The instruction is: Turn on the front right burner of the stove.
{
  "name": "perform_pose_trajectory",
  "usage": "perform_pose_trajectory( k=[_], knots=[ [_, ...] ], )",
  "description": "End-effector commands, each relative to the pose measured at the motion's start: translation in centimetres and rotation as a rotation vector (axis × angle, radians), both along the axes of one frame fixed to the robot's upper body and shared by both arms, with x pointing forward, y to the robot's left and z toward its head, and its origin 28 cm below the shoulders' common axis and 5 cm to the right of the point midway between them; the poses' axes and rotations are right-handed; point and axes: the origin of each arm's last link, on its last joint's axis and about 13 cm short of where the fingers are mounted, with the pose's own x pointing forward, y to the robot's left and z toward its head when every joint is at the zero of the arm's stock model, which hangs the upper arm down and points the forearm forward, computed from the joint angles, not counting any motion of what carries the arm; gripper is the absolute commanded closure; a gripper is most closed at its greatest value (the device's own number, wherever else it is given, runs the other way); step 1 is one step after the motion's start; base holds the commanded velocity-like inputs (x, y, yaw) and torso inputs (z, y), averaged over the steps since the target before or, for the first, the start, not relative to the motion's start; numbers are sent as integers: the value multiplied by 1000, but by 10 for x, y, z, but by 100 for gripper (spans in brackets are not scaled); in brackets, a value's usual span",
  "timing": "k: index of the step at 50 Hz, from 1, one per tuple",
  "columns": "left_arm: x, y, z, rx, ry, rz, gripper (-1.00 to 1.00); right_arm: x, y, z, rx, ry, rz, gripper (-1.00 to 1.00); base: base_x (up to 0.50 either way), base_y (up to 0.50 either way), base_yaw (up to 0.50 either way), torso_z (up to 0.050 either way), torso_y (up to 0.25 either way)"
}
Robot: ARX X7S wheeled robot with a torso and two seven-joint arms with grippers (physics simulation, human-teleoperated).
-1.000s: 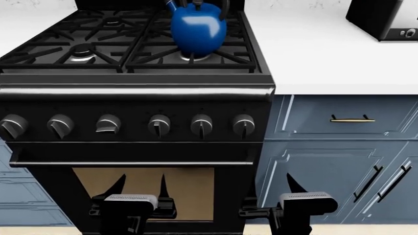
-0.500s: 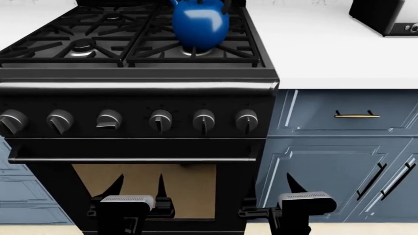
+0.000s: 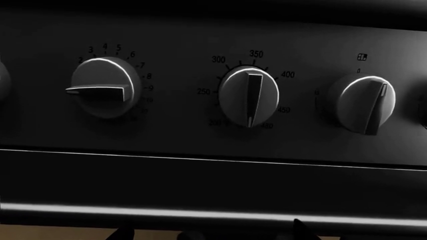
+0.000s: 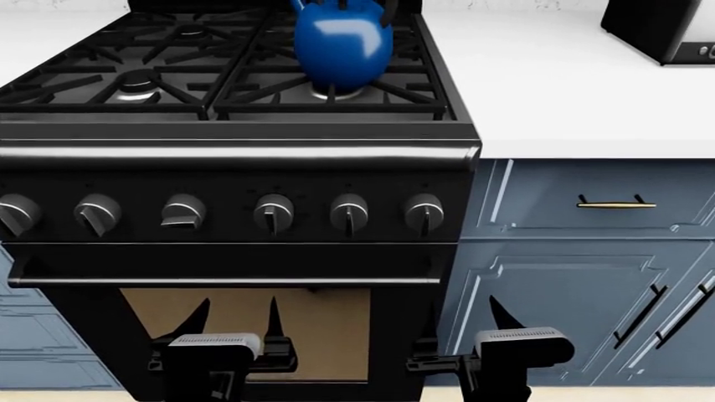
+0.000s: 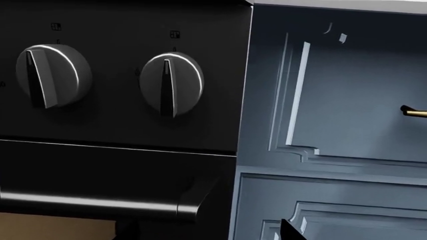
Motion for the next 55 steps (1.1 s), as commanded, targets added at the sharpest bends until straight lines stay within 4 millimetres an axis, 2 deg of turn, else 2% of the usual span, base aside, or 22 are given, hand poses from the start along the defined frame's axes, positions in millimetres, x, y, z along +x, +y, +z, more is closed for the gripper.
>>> perform_pose_trajectory(
  k=[1,8,12,18,23,29,55],
  knots=[
    [0,0,0,-4,3,4,-100,1,0,0,-3,0,-11,-100,0,0,0,0,0],
    [0,0,0,-2,3,5,-100,3,5,7,-13,-2,1,-100,0,0,0,0,0],
    [0,0,1,-4,5,7,-100,5,9,26,-22,9,-20,-100,0,0,0,0,0],
    [0,0,0,-6,5,10,-100,11,11,45,-17,14,-13,-100,0,0,0,0,0],
    [0,1,0,-3,9,14,-100,22,19,67,-3,2,1,-100,0,0,0,0,0],
    [0,1,0,-9,11,12,-100,30,25,81,16,9,18,-100,0,0,0,0,0],
    [0,1,0,-13,10,2,-100,71,35,93,-47,75,-45,-100,0,0,0,0,0]
  ],
)
